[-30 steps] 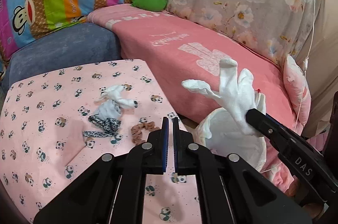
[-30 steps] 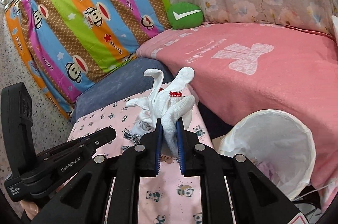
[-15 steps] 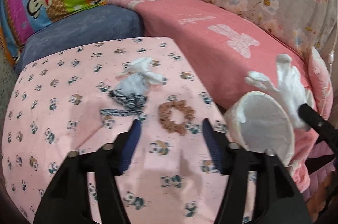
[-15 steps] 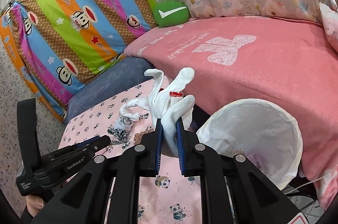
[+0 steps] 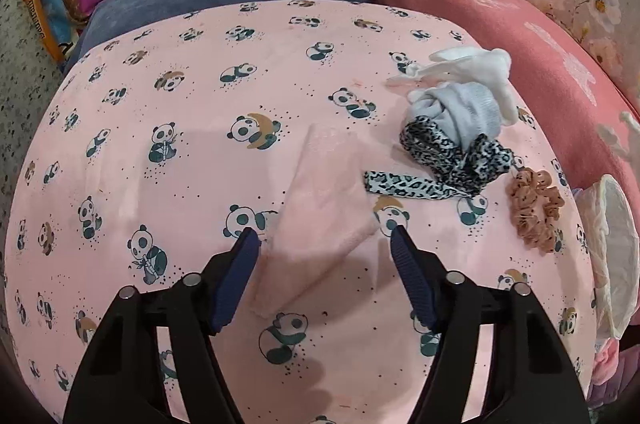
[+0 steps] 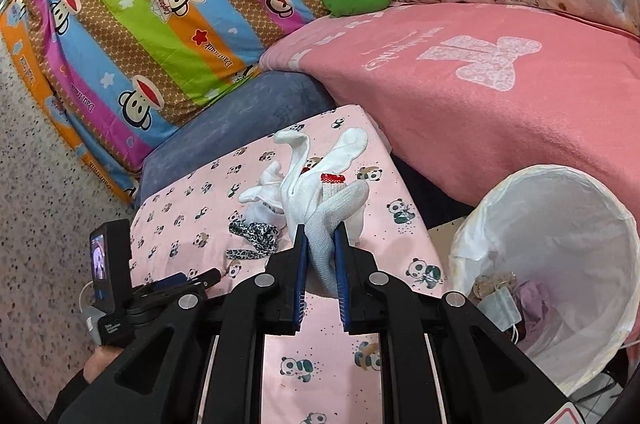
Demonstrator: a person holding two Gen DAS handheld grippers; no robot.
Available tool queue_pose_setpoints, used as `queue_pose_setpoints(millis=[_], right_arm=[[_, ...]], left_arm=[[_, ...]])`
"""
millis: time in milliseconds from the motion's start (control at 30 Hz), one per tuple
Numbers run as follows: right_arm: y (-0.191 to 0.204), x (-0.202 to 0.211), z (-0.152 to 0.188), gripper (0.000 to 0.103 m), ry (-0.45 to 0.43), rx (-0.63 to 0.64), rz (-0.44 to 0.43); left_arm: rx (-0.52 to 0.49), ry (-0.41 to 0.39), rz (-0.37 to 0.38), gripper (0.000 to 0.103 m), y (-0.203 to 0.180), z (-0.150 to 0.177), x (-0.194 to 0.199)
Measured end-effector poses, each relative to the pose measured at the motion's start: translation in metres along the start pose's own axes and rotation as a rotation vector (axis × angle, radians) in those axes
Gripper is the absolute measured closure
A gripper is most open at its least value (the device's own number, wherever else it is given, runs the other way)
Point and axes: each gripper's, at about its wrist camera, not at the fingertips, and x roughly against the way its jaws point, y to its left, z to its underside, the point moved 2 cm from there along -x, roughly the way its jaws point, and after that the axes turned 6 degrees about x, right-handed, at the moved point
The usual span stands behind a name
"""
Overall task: Organize soft objects
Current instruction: 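Hold the glove up in the right tool while the left tool reaches for the pink cloth, then grasp the pink cloth with the left tool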
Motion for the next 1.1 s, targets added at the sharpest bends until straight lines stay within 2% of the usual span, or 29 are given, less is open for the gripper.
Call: queue_pose_setpoints(millis=[133,200,267,400,600,900,1100], right_arm=[[0.011,-0.013,0.001,0.089,0.015,0.009,-0.007],[0.014,-0.017,0.001,0.089,0.021,0.012,-0.008],[0.016,-0.019,0.002,0.089,0.026,0.014,-0.011],[0.018,-0.018,0.001,0.089,0.022,0.011,-0.013],[0.009,-0.002,-0.001,0.089,-0.008,-0.007,-0.016],[-0.019,0.038,-0.003,0.089,-0.069,-0.041,0.007],[-0.05,0.067,0.0,0.089,-0.099,-0.078,0.05]], left_arm=[[-0.008,-0.003,0.006,0.059,0.002,-0.001,-0.004],[-0.022,-0.003,0.02,0.084,0.0,-0.001,-0.004],[-0.031,0.015,0.044,0.097,-0.002,0.0,-0.005],[-0.042,0.004,0.066,0.098,-0.009,0.004,0.006],[-0.074,-0.05,0.118,0.098,-0.04,0.008,0.045],[-0.173,-0.115,0.225,0.098,-0.126,0.014,0.094],[-0.251,-0.126,0.291,0.098,-0.182,0.021,0.108]])
